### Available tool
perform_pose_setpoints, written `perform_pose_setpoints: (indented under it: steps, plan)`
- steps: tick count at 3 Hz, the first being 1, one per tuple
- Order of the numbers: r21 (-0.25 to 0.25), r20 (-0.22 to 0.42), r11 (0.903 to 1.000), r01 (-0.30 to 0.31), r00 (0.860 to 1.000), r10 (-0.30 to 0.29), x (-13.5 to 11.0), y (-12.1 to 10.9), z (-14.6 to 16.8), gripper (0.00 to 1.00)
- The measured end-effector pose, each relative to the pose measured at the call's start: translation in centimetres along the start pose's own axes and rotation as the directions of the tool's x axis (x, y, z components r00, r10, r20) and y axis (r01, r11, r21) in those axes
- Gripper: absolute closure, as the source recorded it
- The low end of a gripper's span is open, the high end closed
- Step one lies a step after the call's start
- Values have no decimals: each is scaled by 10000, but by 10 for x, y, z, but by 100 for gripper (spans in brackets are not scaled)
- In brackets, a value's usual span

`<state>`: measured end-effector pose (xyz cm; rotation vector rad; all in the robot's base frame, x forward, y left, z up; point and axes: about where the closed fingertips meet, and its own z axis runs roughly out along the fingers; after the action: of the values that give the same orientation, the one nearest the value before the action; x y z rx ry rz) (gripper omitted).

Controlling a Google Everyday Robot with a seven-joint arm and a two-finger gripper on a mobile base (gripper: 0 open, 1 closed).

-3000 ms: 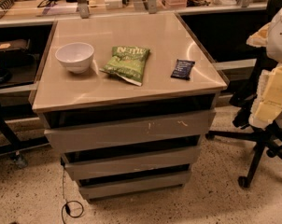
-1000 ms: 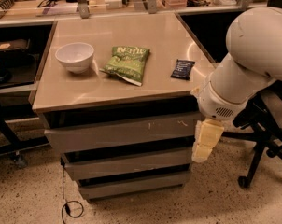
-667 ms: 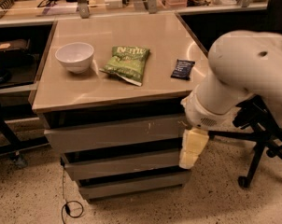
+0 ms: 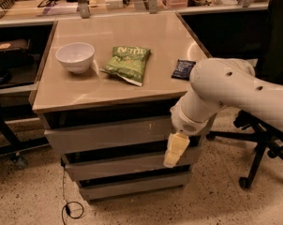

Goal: Open top drawer

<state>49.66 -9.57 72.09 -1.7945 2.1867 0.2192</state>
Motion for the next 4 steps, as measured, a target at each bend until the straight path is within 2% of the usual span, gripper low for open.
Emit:
perform_pose_setpoints:
  steps: [2,4]
  plan:
    - [2,195,10000,-13,9998,13,-1,-25,47,0]
    - [90,209,9998,193,9996,-195,-1,-43,72,0]
